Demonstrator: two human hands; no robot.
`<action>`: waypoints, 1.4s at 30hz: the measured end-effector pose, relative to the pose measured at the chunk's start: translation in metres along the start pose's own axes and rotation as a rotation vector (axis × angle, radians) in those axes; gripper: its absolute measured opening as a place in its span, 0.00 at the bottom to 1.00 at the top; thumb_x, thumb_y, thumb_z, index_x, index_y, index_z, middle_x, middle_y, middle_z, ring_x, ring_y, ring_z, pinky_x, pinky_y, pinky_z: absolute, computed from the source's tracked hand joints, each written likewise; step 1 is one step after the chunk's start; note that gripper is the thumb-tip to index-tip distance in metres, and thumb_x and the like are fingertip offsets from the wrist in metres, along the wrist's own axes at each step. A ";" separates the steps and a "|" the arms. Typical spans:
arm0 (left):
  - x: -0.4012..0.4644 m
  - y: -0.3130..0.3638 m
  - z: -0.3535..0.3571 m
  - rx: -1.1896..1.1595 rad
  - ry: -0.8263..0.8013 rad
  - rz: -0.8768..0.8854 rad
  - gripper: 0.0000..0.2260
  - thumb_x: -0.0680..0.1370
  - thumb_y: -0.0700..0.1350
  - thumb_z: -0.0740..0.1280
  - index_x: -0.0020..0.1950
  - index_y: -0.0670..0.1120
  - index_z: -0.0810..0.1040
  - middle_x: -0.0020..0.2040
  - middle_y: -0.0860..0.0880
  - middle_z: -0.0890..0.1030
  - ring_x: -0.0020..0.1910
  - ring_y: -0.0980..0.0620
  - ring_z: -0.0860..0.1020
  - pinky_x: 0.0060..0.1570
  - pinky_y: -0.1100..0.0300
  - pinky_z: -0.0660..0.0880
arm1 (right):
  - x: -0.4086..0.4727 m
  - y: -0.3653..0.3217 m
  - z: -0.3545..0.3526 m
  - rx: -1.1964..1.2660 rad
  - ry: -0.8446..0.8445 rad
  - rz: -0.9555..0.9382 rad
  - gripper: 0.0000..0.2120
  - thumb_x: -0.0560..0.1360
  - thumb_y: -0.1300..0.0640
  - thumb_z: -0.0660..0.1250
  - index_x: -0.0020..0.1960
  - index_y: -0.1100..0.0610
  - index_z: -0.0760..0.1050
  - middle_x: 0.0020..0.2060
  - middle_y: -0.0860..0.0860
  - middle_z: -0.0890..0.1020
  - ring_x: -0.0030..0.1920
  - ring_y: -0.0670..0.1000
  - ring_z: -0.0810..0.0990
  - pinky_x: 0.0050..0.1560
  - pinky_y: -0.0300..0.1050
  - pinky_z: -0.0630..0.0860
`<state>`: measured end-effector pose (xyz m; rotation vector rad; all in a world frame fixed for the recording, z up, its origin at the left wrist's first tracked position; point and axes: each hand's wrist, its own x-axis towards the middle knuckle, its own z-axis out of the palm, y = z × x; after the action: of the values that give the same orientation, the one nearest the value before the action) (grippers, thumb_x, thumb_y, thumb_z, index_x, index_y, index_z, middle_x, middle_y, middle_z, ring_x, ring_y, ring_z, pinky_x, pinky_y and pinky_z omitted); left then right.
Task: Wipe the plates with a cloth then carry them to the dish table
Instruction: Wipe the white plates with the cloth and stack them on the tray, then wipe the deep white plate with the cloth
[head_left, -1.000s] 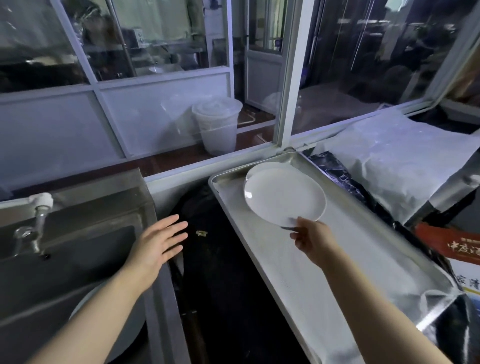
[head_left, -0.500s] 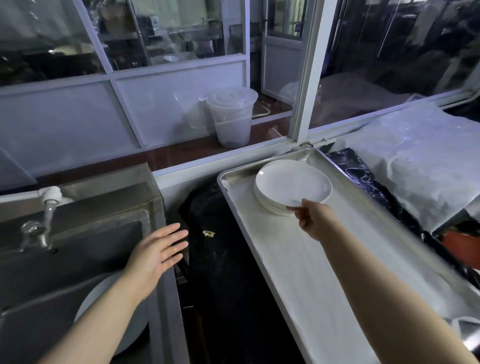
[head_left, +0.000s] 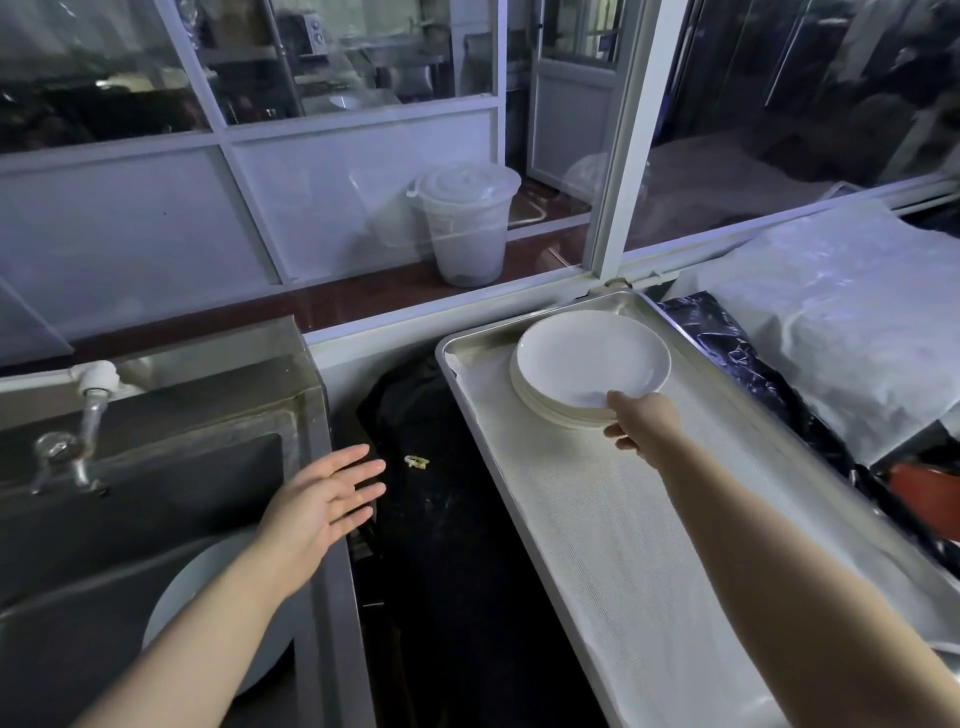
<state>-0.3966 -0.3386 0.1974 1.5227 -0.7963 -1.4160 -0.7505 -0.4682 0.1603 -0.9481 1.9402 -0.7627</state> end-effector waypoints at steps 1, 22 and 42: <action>0.001 0.000 0.000 -0.001 -0.002 -0.002 0.18 0.81 0.32 0.56 0.62 0.49 0.77 0.56 0.48 0.84 0.55 0.47 0.82 0.55 0.52 0.76 | 0.001 0.001 -0.002 -0.052 -0.002 -0.002 0.13 0.76 0.48 0.61 0.51 0.58 0.74 0.23 0.48 0.80 0.23 0.49 0.76 0.23 0.36 0.64; -0.005 -0.010 -0.014 0.000 -0.031 -0.047 0.16 0.81 0.36 0.59 0.66 0.49 0.74 0.54 0.47 0.84 0.54 0.48 0.82 0.55 0.52 0.76 | -0.041 0.018 0.025 -0.217 -0.191 -0.087 0.31 0.79 0.37 0.50 0.46 0.61 0.79 0.38 0.54 0.84 0.34 0.53 0.80 0.40 0.44 0.75; -0.110 -0.014 -0.220 -0.168 0.047 0.111 0.11 0.81 0.37 0.60 0.56 0.49 0.79 0.54 0.49 0.84 0.54 0.48 0.82 0.51 0.54 0.76 | -0.290 -0.051 0.157 -0.066 -0.572 -0.346 0.12 0.81 0.52 0.59 0.54 0.57 0.79 0.46 0.55 0.85 0.41 0.51 0.80 0.41 0.42 0.71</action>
<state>-0.1972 -0.1958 0.2217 1.3579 -0.7041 -1.3260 -0.4890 -0.2782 0.2441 -1.3902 1.3258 -0.5356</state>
